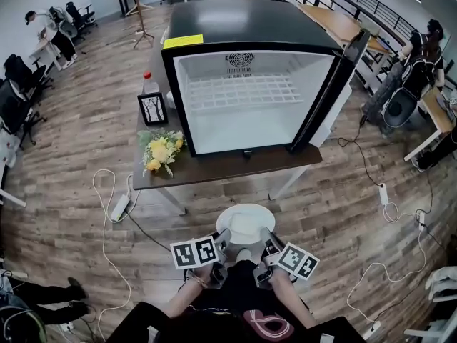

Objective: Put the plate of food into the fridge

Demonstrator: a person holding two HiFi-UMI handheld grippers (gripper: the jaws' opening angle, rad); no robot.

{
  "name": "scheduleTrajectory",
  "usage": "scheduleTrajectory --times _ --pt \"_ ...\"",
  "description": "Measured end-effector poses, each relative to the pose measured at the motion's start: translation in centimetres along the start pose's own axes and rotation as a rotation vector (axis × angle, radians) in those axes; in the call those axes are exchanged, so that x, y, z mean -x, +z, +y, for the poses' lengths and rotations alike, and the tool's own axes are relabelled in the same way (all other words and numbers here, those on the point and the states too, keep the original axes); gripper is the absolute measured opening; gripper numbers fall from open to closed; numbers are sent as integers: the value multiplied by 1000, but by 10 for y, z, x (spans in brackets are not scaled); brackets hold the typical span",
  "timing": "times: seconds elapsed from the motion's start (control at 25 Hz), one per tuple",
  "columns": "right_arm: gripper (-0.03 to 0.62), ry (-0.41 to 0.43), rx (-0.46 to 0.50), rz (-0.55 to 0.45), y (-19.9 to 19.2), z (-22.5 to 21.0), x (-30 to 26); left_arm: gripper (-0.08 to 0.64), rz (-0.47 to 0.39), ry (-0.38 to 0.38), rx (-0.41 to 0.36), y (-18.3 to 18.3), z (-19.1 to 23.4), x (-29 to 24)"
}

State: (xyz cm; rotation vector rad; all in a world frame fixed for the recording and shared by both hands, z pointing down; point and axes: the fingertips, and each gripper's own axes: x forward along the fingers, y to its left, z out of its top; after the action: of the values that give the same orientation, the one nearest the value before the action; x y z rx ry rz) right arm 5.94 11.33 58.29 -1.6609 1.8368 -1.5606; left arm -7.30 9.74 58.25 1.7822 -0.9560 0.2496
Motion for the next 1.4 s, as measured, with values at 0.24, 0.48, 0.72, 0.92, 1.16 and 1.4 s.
scheduleTrajectory --times 0.24,0.48,0.72,0.92,1.16,1.4 --pt "58 21 28 20 39 -6 -19 86 -34 10 13 21 -16 -30" --pt "58 39 49 50 67 -15 -32 86 -62 35 50 31 -26 -55" --pt "58 46 59 59 89 -26 -36 86 -79 40 61 33 -38 -74" --pt "58 45 55 56 97 -32 -36 86 -78 45 57 33 -43 -83" --pt "58 41 51 61 103 -33 -37 86 -80 49 59 35 -47 -86" --pt "58 37 55 53 114 -28 -50 88 -76 51 57 50 -46 -94"
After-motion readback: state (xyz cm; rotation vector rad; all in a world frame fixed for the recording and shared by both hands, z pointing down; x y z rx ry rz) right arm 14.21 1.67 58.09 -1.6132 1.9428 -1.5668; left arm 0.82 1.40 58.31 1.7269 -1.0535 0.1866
